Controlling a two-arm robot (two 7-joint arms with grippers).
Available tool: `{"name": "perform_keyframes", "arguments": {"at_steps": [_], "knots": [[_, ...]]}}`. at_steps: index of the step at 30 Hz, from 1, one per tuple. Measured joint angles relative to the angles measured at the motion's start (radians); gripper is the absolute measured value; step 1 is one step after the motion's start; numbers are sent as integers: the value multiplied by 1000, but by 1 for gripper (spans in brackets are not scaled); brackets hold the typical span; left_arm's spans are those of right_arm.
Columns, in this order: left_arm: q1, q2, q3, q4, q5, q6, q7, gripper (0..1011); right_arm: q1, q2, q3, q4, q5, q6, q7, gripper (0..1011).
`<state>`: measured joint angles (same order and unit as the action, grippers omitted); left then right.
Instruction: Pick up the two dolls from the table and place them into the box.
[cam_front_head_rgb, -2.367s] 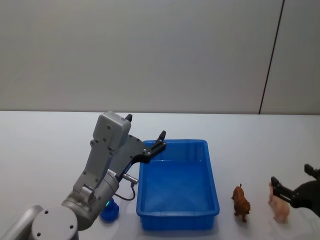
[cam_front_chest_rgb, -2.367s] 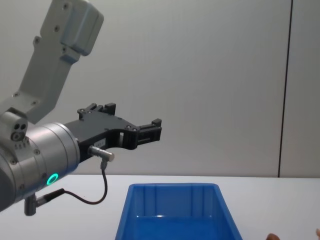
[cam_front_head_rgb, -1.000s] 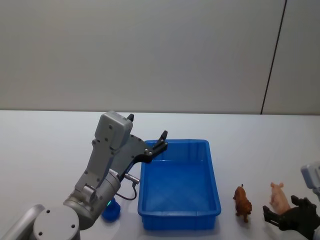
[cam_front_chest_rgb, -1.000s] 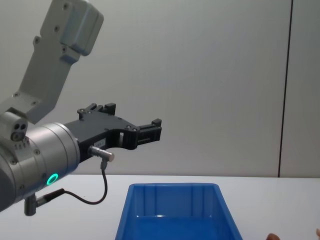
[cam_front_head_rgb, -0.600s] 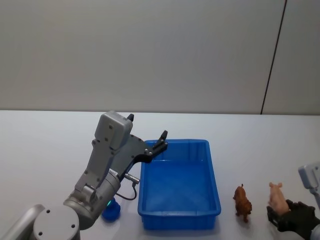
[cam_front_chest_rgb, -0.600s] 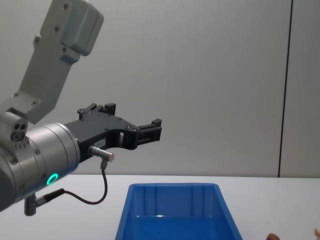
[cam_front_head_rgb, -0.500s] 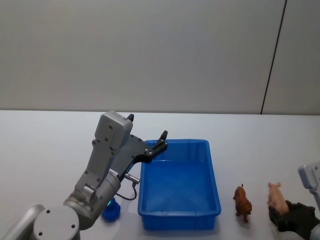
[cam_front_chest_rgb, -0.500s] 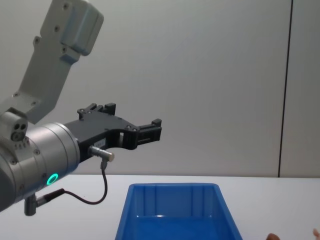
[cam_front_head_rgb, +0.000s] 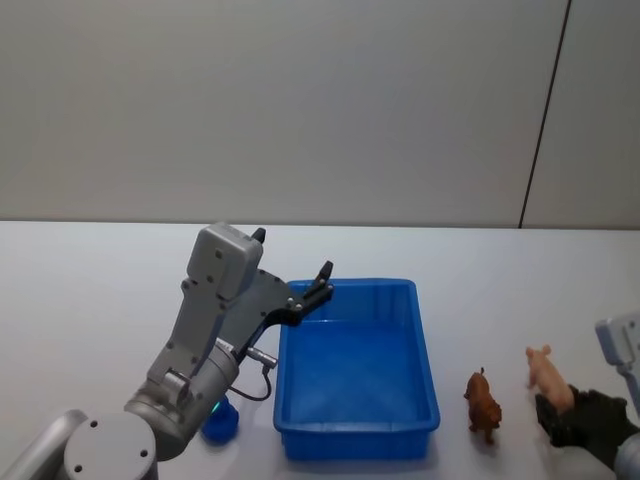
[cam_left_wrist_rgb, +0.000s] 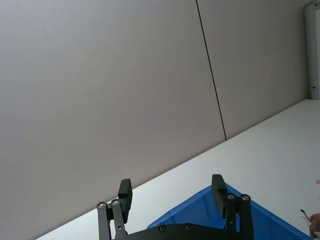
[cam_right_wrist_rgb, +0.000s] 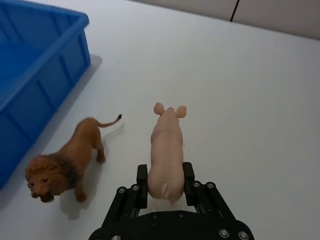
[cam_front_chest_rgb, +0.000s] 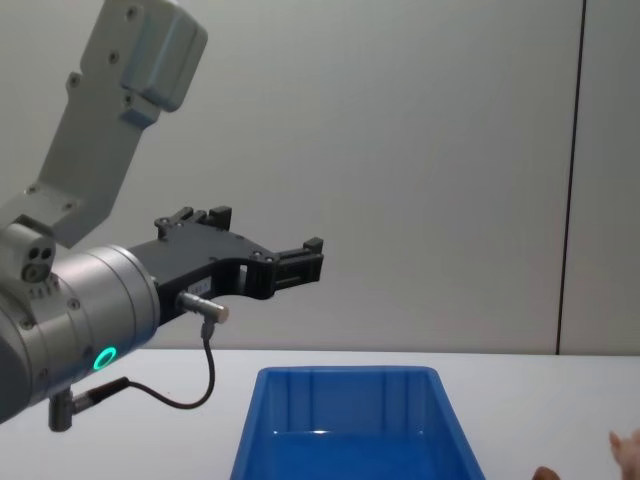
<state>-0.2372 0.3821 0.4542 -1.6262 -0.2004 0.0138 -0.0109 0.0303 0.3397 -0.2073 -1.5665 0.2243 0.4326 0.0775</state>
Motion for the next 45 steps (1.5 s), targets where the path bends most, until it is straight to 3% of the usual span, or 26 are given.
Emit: {"name": "perform_keyframes", "arguments": {"at_steps": [11, 22, 30, 39, 45], "knots": [[0, 0, 0, 0, 0, 0, 0, 1001, 10, -1, -2, -52, -17, -68, 53, 390], [0, 0, 0, 0, 0, 0, 0, 1001, 53, -23, -23, -96, -41, -99, 167, 389], [0, 0, 0, 0, 0, 0, 0, 1002, 93, -62, -61, -96, -79, -95, 246, 390], [0, 0, 0, 0, 0, 0, 0, 1001, 136, -124, -119, -44, -136, -69, 310, 389], [0, 0, 0, 0, 0, 0, 0, 1001, 158, -156, -147, -8, -163, -61, 326, 521]]}}
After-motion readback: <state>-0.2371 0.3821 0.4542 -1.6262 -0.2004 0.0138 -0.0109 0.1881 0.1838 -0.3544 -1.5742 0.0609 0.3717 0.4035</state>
